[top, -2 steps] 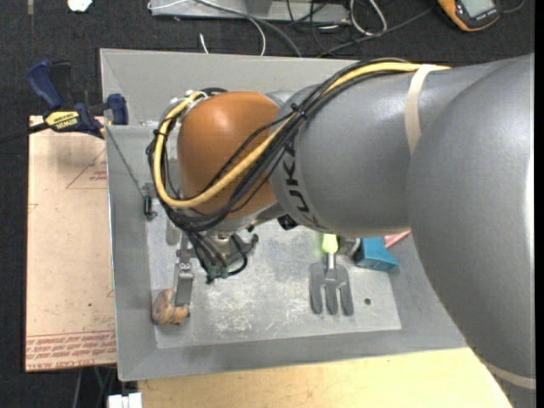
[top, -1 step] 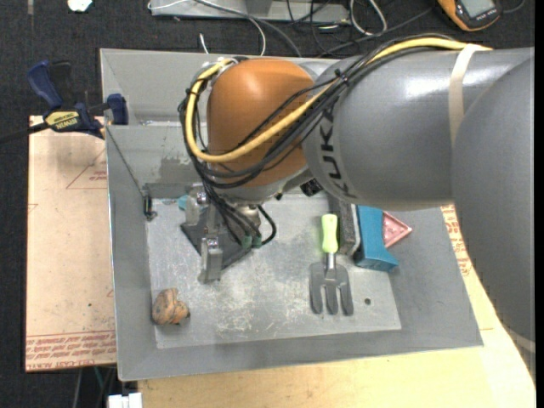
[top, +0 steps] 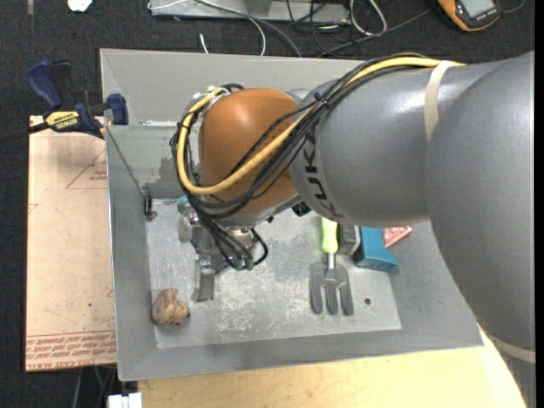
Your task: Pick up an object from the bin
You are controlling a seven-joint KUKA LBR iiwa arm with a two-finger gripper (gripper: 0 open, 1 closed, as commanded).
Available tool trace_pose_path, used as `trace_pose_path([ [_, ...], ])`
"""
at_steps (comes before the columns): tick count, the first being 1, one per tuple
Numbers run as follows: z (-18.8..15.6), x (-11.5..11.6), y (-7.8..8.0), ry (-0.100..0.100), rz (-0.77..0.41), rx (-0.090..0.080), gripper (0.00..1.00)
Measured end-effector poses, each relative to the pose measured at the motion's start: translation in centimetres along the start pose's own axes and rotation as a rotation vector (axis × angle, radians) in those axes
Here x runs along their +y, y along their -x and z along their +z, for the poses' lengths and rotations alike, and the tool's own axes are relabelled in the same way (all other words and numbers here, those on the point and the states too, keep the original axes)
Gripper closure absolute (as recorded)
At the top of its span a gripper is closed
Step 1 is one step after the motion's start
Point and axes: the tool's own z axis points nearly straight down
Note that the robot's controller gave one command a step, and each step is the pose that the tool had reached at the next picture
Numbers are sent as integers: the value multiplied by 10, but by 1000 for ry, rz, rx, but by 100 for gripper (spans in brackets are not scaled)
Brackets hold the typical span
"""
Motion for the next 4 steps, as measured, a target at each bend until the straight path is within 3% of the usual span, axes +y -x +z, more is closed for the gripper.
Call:
trace_pose_path([
  [1,44,-6,55,1,38,-8,0],
  [2,10,-4,27,-2,4,11,0],
  [3,25,-37,32,3,156,-3,0],
  [4,78,-94,30,4,143,-4,0],
])
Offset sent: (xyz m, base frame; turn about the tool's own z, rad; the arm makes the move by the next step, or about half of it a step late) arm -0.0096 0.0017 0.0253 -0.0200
